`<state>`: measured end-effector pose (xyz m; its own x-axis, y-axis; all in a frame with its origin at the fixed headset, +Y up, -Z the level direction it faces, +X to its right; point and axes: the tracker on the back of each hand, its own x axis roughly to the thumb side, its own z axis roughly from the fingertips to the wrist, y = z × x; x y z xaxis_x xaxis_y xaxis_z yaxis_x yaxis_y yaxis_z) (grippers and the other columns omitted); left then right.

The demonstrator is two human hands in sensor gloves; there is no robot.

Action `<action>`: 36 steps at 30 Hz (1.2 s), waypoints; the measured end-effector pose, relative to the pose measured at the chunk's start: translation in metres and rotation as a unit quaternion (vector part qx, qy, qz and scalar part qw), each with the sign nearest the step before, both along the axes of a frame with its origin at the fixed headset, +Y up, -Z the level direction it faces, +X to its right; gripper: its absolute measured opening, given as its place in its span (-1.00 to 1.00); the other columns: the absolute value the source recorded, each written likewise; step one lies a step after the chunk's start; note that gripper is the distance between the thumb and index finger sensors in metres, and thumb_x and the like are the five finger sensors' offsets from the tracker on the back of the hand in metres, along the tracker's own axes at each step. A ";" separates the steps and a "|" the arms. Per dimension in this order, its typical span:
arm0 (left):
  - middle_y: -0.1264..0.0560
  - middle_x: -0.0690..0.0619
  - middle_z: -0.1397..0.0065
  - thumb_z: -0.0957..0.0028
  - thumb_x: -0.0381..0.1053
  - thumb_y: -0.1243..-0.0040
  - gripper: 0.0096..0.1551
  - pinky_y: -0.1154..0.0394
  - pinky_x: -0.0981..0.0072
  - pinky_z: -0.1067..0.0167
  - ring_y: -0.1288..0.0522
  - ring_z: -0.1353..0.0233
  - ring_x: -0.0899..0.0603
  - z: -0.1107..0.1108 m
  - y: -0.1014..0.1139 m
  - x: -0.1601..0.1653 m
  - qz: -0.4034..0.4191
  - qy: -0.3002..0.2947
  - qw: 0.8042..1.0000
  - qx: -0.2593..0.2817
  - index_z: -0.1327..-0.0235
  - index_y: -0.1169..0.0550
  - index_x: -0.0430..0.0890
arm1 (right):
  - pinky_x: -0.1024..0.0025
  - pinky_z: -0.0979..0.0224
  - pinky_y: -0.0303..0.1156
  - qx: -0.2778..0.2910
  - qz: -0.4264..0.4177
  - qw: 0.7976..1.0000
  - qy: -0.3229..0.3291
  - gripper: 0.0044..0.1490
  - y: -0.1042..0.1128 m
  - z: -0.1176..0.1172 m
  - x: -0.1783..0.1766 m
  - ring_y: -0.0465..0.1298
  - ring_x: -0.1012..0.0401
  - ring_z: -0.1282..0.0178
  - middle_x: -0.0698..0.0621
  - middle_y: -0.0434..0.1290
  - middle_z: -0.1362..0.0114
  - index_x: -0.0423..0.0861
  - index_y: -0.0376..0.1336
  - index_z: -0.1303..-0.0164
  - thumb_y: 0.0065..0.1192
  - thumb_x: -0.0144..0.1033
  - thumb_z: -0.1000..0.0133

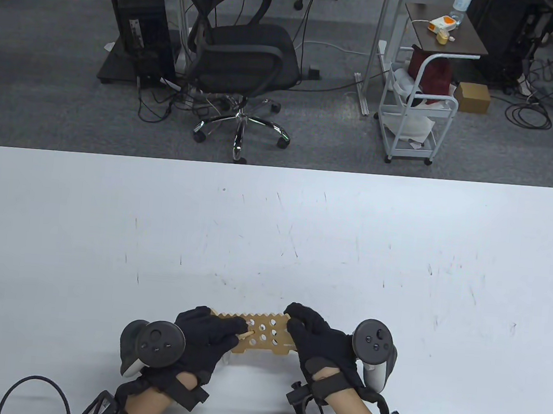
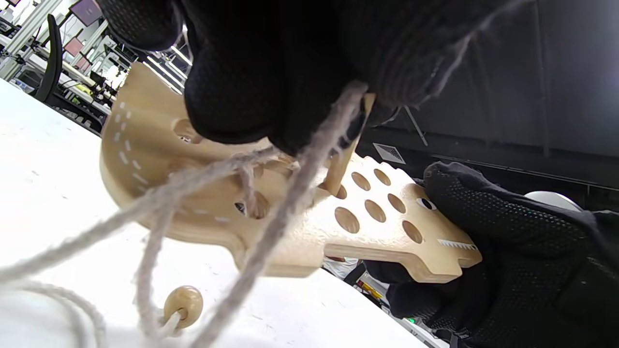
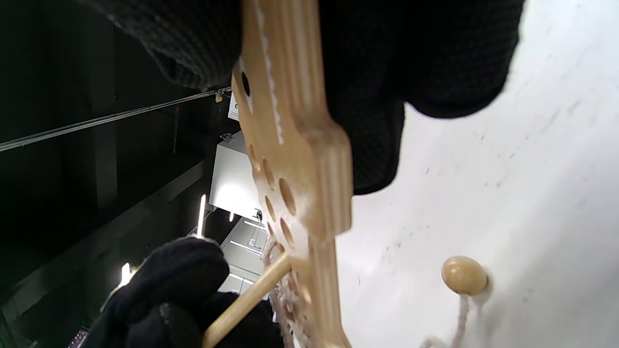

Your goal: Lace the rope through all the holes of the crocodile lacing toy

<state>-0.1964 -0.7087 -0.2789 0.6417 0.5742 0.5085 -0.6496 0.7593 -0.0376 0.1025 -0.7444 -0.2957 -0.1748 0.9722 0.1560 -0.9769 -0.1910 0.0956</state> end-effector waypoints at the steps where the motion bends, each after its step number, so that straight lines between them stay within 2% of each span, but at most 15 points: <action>1: -0.76 0.10 -0.02 0.13 0.05 -0.36 -0.49 -0.32 -0.20 -0.42 -0.66 -0.11 -0.12 0.000 0.000 0.000 -0.001 0.001 1.000 0.001 -0.15 -0.68 0.16 | 0.09 -0.01 0.56 -0.002 -0.002 1.000 0.003 -0.35 0.000 0.000 0.000 0.73 -0.02 0.03 -0.16 0.64 -0.15 -0.29 0.29 -0.27 0.26 -0.19 -0.07; 4: -0.73 0.10 -0.05 0.11 0.04 -0.33 -0.49 -0.30 -0.20 -0.43 -0.63 -0.15 -0.13 0.002 0.001 0.002 -0.033 0.013 0.999 0.025 -0.18 -0.66 0.17 | 0.09 -0.02 0.56 -0.003 -0.001 1.000 0.013 -0.33 0.000 0.002 -0.004 0.72 -0.03 0.02 -0.18 0.63 -0.15 -0.30 0.28 -0.28 0.27 -0.19 -0.06; 6: -0.70 0.12 -0.10 0.11 0.10 -0.35 -0.46 -0.29 -0.18 -0.44 -0.61 -0.18 -0.12 0.002 0.001 0.002 -0.054 0.021 0.998 0.040 -0.21 -0.64 0.18 | 0.09 -0.01 0.57 -0.001 0.004 1.000 0.020 -0.33 0.000 0.002 -0.005 0.73 -0.03 0.03 -0.18 0.63 -0.15 -0.30 0.28 -0.27 0.27 -0.19 -0.06; 13: -0.45 0.01 -0.42 0.13 0.20 -0.39 -0.30 -0.14 -0.21 -0.49 -0.36 -0.43 -0.22 0.000 -0.001 0.002 -0.057 0.035 0.997 0.031 -0.36 -0.51 0.18 | 0.08 -0.03 0.56 0.002 -0.014 0.999 0.048 -0.32 0.000 0.004 -0.012 0.72 -0.04 0.01 -0.19 0.62 -0.16 -0.30 0.27 -0.29 0.28 -0.18 -0.06; 17: -0.35 -0.01 -0.51 0.14 0.22 -0.39 -0.24 -0.09 -0.22 -0.50 -0.27 -0.49 -0.25 0.000 -0.002 0.004 -0.061 0.036 0.997 0.029 -0.41 -0.46 0.19 | 0.06 -0.05 0.55 -0.006 -0.044 0.996 0.074 -0.31 -0.001 0.005 -0.017 0.70 -0.06 -0.02 -0.21 0.61 -0.19 -0.32 0.26 -0.30 0.27 -0.19 -0.07; 26: -0.36 -0.01 -0.51 0.14 0.23 -0.40 -0.23 -0.08 -0.23 -0.50 -0.28 -0.50 -0.25 0.000 -0.002 0.004 -0.057 0.037 0.997 0.026 -0.41 -0.46 0.18 | 0.05 -0.07 0.55 0.000 -0.051 0.995 0.089 -0.31 0.000 0.006 -0.021 0.69 -0.07 -0.04 -0.21 0.60 -0.20 -0.32 0.25 -0.32 0.26 -0.22 -0.06; 36: -0.40 0.00 -0.49 0.10 0.24 -0.35 -0.29 -0.10 -0.23 -0.51 -0.31 -0.49 -0.24 0.001 0.003 -0.006 -0.030 0.056 0.997 0.047 -0.39 -0.49 0.19 | 0.08 -0.05 0.56 -0.005 -0.051 0.998 0.038 -0.33 0.001 0.004 -0.009 0.71 -0.04 -0.02 -0.18 0.61 -0.19 -0.31 0.26 -0.31 0.24 -0.23 -0.07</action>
<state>-0.2021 -0.7056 -0.2783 0.7292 0.4864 0.4813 -0.5994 0.7933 0.1065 0.0932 -0.7438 -0.2922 -0.0625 0.9859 0.1552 -0.9811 -0.0892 0.1716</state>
